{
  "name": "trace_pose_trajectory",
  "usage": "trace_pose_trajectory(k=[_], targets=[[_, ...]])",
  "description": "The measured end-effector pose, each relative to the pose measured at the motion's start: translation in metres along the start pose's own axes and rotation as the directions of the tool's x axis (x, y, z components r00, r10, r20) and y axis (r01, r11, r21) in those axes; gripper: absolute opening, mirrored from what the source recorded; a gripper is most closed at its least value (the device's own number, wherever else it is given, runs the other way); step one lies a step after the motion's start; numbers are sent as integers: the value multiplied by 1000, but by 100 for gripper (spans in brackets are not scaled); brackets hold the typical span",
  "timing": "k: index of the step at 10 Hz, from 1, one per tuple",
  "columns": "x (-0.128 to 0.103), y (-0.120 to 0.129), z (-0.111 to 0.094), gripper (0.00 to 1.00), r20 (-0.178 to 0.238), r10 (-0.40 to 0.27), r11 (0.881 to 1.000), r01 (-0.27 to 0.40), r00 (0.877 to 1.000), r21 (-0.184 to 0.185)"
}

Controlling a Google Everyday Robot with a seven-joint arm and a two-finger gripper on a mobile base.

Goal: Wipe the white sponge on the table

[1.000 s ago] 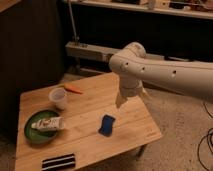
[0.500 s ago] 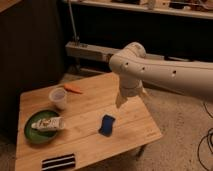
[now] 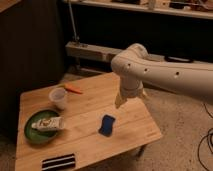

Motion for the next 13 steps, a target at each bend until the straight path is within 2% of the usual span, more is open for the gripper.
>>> trace_pose_trajectory(k=[1,3,6,8,10,13], targets=[[6,3,15,80,6,59,996,-58,998,-66],[16,13,48,80,-17,144,971,-145,989,-189],[8,58,87,80,-84,147,951,-164,986,-262],[5,82,106,80,-129,137,941,-170,982,-292],[10,101,118,80,-158,134,938,-176,978,-297],[3,139,132,80,-159,96,956,-136,983,-259]])
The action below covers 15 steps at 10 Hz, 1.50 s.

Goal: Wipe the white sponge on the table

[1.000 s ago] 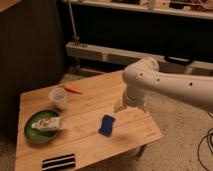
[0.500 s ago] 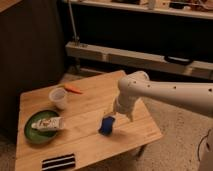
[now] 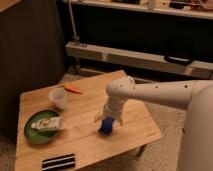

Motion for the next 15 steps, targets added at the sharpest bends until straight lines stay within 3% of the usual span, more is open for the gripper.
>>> trace_pose_trajectory(k=[3,6,14,15], targets=[[-5,3,20,80,-11,-5,996,6,1000,84],[-2,-5,45,80,-25,14,993,-11,1000,115],[-8,-15,67,80,-24,59,994,-56,998,90],[-9,-17,70,75,-27,65,994,-62,998,89]])
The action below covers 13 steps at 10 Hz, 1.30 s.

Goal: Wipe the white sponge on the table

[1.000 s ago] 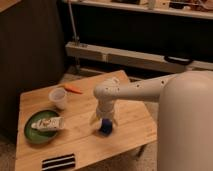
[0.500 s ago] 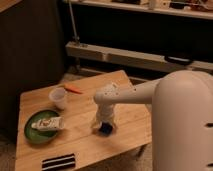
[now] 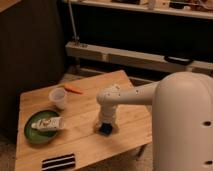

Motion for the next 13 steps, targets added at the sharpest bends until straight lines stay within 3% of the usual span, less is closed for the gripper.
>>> trace_pose_trajectory(k=[4,5,10,13], targets=[[-5,-7,-1,37,5,31,1000,-31,1000,1],[-6,-9,-2,34,8,37,999,-37,999,4],[-14,-7,-15,33,44,3,999,-5,999,47],[-17,13,-19,33,52,-58,996,54,997,73]])
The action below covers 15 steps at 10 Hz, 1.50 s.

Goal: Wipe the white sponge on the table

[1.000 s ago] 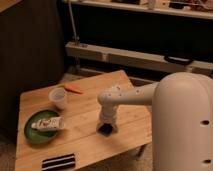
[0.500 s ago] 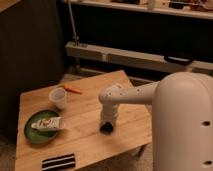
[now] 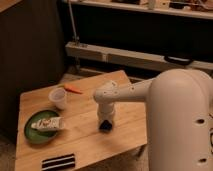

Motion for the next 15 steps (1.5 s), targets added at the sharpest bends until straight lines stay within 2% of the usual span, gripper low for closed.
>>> trace_pose_trajectory(k=[2,4,6,9,13,15], targets=[[-3,15,-3,33,4,-39,999,39,999,-7],[-10,11,-5,33,2,-37,999,37,999,-17],[-19,-1,3,33,-19,-24,1000,24,1000,-14],[-25,-42,17,33,-42,13,1000,-13,999,6],[-23,-46,15,33,-46,11,1000,-10,999,17],[-16,-59,9,33,-25,25,999,-24,999,28]])
